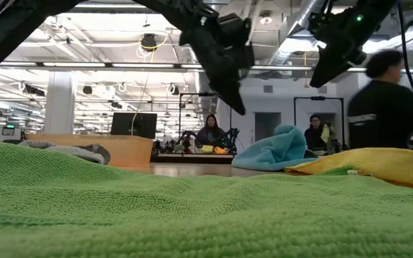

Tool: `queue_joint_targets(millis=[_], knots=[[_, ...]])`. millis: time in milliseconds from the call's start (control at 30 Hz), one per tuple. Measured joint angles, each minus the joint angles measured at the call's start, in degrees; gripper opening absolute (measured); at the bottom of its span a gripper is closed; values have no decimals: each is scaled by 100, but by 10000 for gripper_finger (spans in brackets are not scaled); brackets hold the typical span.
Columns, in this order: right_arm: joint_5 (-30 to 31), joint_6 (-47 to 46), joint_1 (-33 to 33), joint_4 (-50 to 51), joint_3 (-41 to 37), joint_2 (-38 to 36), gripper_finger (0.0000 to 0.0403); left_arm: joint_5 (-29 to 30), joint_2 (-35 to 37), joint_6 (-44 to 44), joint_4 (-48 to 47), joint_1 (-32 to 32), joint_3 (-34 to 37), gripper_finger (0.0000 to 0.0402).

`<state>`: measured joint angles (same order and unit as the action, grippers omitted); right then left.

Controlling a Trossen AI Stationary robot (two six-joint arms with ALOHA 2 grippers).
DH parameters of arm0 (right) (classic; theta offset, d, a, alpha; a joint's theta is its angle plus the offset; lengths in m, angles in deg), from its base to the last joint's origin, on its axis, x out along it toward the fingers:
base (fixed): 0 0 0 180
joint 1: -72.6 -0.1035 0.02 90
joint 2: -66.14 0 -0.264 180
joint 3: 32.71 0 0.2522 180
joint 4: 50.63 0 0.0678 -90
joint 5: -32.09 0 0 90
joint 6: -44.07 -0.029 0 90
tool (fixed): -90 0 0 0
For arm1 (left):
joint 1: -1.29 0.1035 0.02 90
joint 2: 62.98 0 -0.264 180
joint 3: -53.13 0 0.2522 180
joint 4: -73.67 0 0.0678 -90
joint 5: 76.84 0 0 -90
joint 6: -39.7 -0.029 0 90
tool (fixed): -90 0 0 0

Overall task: Fold microfiber towels
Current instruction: Fold the blue microfiber cloth

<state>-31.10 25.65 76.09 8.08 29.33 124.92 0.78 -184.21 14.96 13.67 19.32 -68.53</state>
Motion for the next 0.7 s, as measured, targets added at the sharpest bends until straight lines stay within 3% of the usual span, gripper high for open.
queue_joint_targets(millis=[233,500,700], knots=[[-698,822,-11,-1101,-740,2,177,139,340,-111,-774,51,2,135],[-591,1812,-204,-2358,-1346,2,177,751,776,-80,-1513,73,2,135],[-211,1599,-43,-3012,-1665,106,177,1168,1184,172,-1953,78,7,135]])
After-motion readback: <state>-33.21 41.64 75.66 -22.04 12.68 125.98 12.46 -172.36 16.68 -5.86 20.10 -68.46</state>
